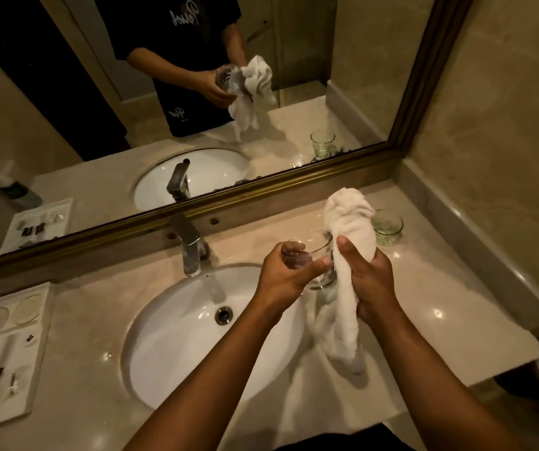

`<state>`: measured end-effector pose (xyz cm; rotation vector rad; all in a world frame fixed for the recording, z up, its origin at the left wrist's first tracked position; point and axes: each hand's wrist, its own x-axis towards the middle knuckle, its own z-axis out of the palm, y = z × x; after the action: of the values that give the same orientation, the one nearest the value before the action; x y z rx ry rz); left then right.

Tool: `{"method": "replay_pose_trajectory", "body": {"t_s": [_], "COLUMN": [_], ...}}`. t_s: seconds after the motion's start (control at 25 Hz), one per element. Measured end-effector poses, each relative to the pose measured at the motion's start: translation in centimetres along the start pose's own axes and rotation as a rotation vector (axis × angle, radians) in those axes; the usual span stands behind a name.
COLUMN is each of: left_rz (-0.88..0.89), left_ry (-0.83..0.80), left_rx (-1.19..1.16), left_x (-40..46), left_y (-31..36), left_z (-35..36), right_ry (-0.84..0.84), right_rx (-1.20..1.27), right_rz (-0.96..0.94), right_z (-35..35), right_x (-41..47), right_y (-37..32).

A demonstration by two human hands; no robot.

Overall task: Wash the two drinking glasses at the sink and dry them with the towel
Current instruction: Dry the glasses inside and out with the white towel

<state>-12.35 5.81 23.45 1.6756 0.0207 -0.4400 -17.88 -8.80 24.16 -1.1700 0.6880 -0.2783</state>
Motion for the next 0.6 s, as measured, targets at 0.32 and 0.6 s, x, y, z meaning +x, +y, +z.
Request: {"method": "replay_pose_trajectory", "body": {"t_s": [0.32, 0.6], "left_rz": [0.101, 0.055], "left_ry": [0.101, 0.148], "left_rx": [0.243, 0.351], "left_x": [7.4, 14.4], "left_y": [-5.3, -9.3], "left_z": [2.5, 10.2], "right_ry": [0.171, 0.237], "right_rx": [-0.027, -0.061], "right_rz": [0.117, 0.186], "right_z": [-6.3, -11.3], "right_x": [2.9, 6.2], "right_y": [3.3, 3.9]}}
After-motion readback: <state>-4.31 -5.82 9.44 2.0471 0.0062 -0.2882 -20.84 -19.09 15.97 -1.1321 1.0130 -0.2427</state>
